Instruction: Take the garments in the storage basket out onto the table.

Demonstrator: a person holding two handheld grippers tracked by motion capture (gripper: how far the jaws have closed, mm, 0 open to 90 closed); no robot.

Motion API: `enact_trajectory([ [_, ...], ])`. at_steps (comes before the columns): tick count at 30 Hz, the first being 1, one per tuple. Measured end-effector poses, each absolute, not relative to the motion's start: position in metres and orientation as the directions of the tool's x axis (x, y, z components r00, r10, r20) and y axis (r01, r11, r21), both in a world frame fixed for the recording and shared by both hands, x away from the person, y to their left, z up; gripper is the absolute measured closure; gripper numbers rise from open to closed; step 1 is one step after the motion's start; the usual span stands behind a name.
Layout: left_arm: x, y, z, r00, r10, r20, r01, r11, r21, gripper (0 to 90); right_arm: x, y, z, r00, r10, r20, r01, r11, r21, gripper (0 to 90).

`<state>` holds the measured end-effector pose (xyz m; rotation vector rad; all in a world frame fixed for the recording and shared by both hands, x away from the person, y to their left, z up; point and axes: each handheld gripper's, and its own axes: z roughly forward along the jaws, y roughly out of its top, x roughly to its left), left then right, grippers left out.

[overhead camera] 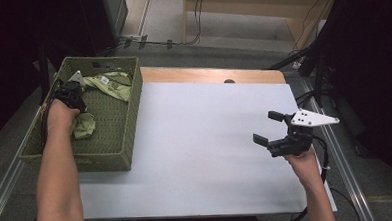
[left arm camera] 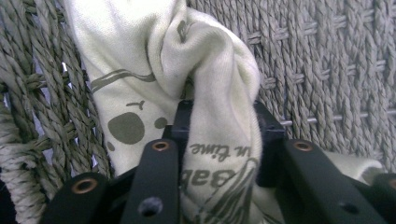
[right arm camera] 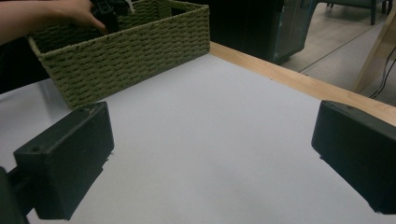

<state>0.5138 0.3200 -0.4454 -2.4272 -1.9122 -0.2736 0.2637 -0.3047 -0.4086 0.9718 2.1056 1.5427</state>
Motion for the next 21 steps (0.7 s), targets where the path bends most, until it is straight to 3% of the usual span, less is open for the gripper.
enact_trajectory([
  [7,0.508,0.321,-0.44,0.289,0.943,0.163,0.941,-0.311,0.132,76.7,0.263,-0.306,-0.408,-0.7,0.706,0.109,0.312,0.165,0.936,0.0],
  [13,0.501,0.319,-0.429,0.35,0.933,0.085,0.915,-0.359,0.183,77.3,0.262,-0.309,-0.407,-0.699,0.706,0.114,0.308,0.153,0.939,0.0],
  [21,0.49,0.306,-0.416,0.516,0.856,0.028,0.813,-0.499,0.299,77.4,0.262,-0.311,-0.406,-0.698,0.707,0.117,0.306,0.146,0.941,0.0],
])
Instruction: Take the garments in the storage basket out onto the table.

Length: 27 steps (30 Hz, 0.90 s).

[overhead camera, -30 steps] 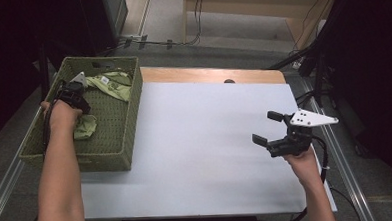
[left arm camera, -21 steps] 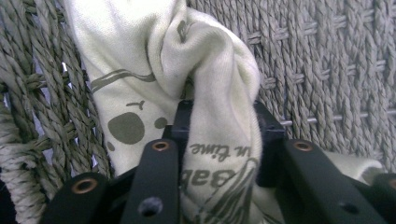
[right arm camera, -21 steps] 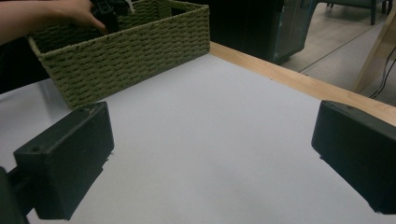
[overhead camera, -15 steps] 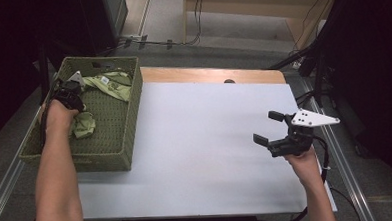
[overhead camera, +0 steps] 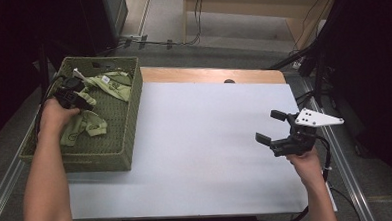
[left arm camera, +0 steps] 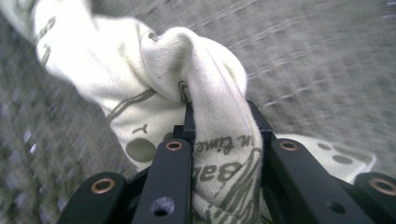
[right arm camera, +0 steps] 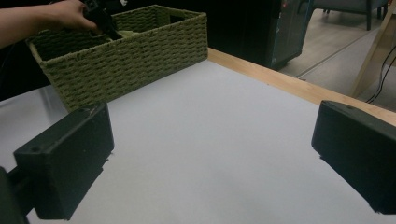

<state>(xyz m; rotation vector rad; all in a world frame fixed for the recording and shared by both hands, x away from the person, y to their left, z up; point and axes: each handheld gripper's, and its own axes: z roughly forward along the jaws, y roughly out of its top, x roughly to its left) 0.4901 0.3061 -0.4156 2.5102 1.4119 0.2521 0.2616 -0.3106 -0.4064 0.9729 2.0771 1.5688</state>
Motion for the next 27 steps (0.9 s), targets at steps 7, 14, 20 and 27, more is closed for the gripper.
enact_trajectory([
  [7,0.479,0.297,-0.402,0.623,0.782,0.0,0.715,-0.57,0.404,77.4,0.262,-0.311,-0.406,-0.698,0.707,0.117,0.303,0.144,0.942,0.0],
  [14,0.467,0.284,-0.391,0.73,0.682,0.038,0.59,-0.657,0.469,77.4,0.261,-0.311,-0.406,-0.698,0.707,0.117,0.303,0.143,0.942,0.0],
  [20,0.46,0.276,-0.382,0.78,0.623,0.059,0.503,-0.681,0.533,77.6,0.261,-0.311,-0.405,-0.699,0.705,0.118,0.301,0.14,0.943,0.0],
  [27,0.451,0.267,-0.367,0.845,0.531,0.06,0.387,-0.686,0.616,77.5,0.26,-0.312,-0.405,-0.701,0.704,0.116,0.297,0.14,0.944,0.0],
])
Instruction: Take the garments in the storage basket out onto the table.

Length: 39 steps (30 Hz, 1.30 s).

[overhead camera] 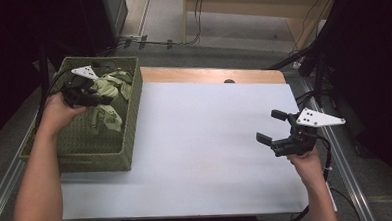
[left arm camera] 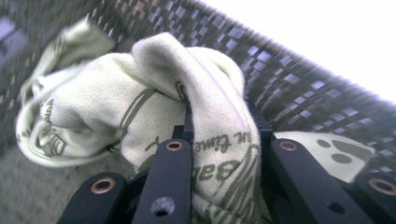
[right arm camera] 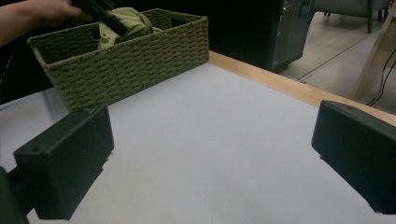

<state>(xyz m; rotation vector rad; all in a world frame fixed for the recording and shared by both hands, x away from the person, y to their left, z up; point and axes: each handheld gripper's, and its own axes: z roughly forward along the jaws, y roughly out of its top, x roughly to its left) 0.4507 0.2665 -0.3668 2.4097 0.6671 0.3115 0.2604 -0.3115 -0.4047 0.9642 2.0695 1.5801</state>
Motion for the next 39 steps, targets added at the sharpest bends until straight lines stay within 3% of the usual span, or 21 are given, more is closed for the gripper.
enact_trajectory([
  [16,0.431,0.209,-0.325,0.931,0.314,0.187,0.118,-0.743,0.659,77.6,0.259,-0.314,-0.402,-0.704,0.701,0.117,0.286,0.129,0.949,0.0],
  [39,0.426,0.126,-0.297,0.975,0.073,0.21,-0.076,-0.778,0.624,77.6,0.258,-0.318,-0.4,-0.705,0.699,0.12,0.276,0.113,0.955,0.0],
])
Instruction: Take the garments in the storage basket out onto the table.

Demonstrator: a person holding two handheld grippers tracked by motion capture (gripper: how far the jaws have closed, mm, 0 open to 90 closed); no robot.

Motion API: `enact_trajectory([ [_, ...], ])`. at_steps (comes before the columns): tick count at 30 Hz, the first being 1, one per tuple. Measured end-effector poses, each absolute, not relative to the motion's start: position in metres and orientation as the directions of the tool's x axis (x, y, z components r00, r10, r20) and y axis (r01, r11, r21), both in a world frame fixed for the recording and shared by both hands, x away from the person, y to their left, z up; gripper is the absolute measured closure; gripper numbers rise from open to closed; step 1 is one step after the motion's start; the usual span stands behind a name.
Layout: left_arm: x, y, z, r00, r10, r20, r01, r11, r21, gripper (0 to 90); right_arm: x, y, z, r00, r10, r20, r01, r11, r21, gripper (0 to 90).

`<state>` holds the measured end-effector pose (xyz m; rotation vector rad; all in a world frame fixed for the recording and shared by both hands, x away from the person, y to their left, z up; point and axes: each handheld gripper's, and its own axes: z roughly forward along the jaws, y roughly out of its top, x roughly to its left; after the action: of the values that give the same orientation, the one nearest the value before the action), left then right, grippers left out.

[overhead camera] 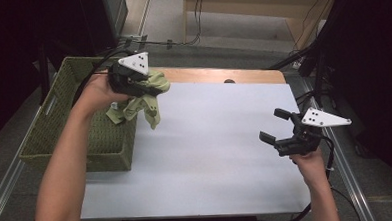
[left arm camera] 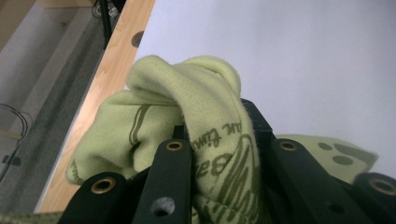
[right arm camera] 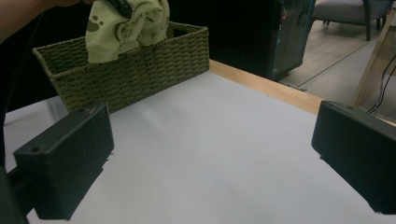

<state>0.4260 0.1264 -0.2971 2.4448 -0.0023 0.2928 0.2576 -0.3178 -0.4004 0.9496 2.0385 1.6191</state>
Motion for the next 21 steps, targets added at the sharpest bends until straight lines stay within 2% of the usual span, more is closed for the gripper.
enact_trajectory([
  [6,0.424,0.104,-0.285,0.976,0.023,0.216,-0.126,-0.751,0.649,77.6,0.257,-0.319,-0.4,-0.706,0.697,0.125,0.276,0.108,0.955,0.0],
  [21,0.415,0.025,-0.258,0.962,-0.116,0.246,-0.25,-0.731,0.635,77.6,0.255,-0.325,-0.397,-0.706,0.695,0.135,0.266,0.083,0.96,0.0],
])
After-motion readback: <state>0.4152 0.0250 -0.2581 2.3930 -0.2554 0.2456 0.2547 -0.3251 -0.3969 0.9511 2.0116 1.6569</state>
